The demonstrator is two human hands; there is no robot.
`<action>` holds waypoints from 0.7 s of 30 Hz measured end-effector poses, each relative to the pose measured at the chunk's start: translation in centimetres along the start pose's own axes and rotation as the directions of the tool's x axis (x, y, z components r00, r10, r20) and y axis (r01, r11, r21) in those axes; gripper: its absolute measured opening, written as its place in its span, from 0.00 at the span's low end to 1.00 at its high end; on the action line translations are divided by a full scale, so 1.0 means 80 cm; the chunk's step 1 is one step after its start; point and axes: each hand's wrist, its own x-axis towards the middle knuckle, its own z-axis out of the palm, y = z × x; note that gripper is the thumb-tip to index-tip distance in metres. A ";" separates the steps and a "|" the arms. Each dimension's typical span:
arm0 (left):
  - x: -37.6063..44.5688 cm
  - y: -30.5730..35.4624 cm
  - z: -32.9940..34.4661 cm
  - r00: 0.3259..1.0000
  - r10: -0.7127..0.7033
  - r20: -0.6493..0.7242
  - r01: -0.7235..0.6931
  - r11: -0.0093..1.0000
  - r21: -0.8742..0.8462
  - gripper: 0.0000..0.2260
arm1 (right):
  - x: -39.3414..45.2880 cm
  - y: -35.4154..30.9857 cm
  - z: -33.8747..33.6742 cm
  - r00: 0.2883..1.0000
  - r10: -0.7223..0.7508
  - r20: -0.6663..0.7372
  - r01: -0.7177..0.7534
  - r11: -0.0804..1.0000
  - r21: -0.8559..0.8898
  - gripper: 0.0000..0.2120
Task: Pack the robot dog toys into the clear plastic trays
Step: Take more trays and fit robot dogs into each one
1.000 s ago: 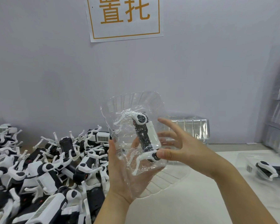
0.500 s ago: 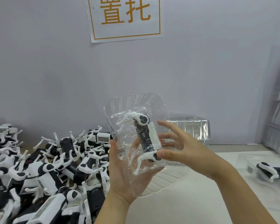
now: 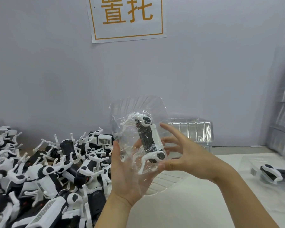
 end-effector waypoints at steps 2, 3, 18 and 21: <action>0.000 0.001 0.001 0.997 -0.068 0.038 0.066 0.995 0.070 0.35 | -0.004 0.006 -0.005 0.999 0.034 0.006 -0.034 0.999 0.007 0.51; 0.004 0.000 -0.004 0.995 -0.083 0.050 0.077 0.990 0.114 0.35 | -0.008 0.010 -0.010 0.999 0.054 -0.003 -0.054 0.998 0.015 0.50; 0.006 -0.045 -0.009 0.943 -0.241 0.230 -0.310 -0.378 0.872 0.38 | -0.012 0.054 -0.047 0.875 0.226 -0.427 -0.169 0.971 0.168 0.14; 0.010 -0.042 -0.004 0.952 -0.124 0.280 -0.300 -0.191 0.935 0.32 | -0.005 0.049 -0.030 0.893 0.201 -0.402 -0.168 0.979 0.117 0.13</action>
